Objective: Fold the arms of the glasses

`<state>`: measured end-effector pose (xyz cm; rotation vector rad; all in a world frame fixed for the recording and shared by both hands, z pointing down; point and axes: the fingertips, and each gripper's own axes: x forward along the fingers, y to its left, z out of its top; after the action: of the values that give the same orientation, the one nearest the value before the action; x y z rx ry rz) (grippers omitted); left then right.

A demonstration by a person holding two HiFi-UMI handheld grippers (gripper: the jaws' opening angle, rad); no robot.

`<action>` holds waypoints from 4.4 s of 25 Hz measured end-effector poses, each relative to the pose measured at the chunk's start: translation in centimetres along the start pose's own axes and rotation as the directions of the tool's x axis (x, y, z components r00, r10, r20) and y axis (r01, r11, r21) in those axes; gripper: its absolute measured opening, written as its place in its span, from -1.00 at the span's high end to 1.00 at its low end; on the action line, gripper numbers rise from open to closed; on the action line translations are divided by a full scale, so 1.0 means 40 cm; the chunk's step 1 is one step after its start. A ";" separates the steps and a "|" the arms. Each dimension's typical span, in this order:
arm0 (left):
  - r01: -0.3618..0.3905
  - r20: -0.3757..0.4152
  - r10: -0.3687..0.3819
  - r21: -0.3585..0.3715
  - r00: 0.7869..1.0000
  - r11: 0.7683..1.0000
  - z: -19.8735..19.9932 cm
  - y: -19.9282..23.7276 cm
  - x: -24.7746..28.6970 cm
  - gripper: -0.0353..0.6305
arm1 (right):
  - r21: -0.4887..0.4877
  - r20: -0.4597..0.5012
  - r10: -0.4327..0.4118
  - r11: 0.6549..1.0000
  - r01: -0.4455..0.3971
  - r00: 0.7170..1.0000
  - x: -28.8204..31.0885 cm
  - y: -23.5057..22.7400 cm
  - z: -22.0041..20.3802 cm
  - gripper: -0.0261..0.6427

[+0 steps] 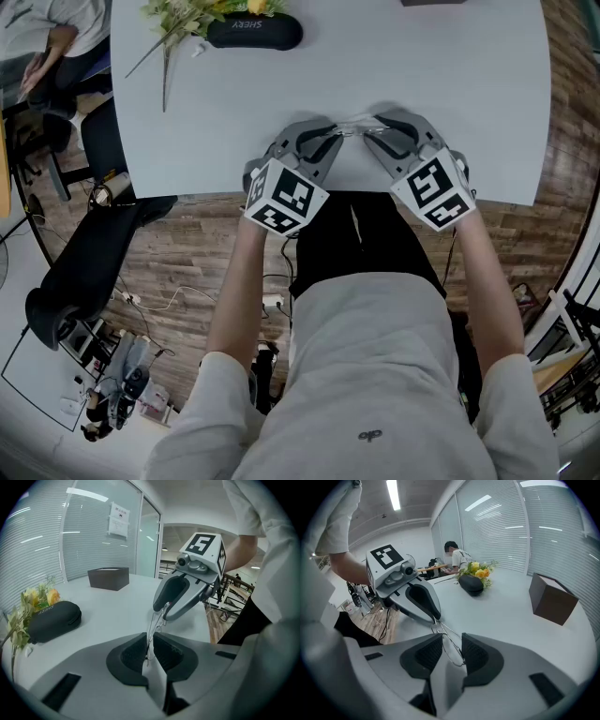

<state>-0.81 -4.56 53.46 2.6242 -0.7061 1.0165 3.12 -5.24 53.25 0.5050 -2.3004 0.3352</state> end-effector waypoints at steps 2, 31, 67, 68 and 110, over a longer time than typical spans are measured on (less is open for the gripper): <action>0.003 -0.004 -0.003 -0.001 1.000 1.000 -0.001 0.000 0.002 0.74 | 0.004 0.001 0.001 1.000 -0.001 1.000 0.000 -0.003 -0.001 0.51; -0.027 -0.033 0.024 -0.094 0.999 0.995 0.003 0.043 0.045 0.72 | 0.070 0.003 -0.015 0.997 0.015 1.000 0.029 -0.070 -0.004 0.39; -0.109 -0.005 0.109 -0.058 0.994 0.992 0.093 0.030 -0.060 0.59 | 0.009 0.050 -0.081 0.997 0.081 0.995 -0.107 -0.076 0.044 0.30; -0.115 0.001 0.116 -0.059 0.993 0.992 0.101 0.024 -0.067 0.59 | 0.002 0.055 -0.082 0.997 0.082 0.995 -0.117 -0.072 0.047 0.30; -0.140 0.458 0.145 -0.044 0.877 0.989 0.413 0.114 -0.488 0.74 | 0.239 0.359 -0.452 0.890 0.387 0.817 -0.365 0.028 0.462 0.69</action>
<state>-6.31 -7.94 28.32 2.8657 -1.0129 0.4043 0.66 -7.55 29.91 1.2463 -2.4735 0.2004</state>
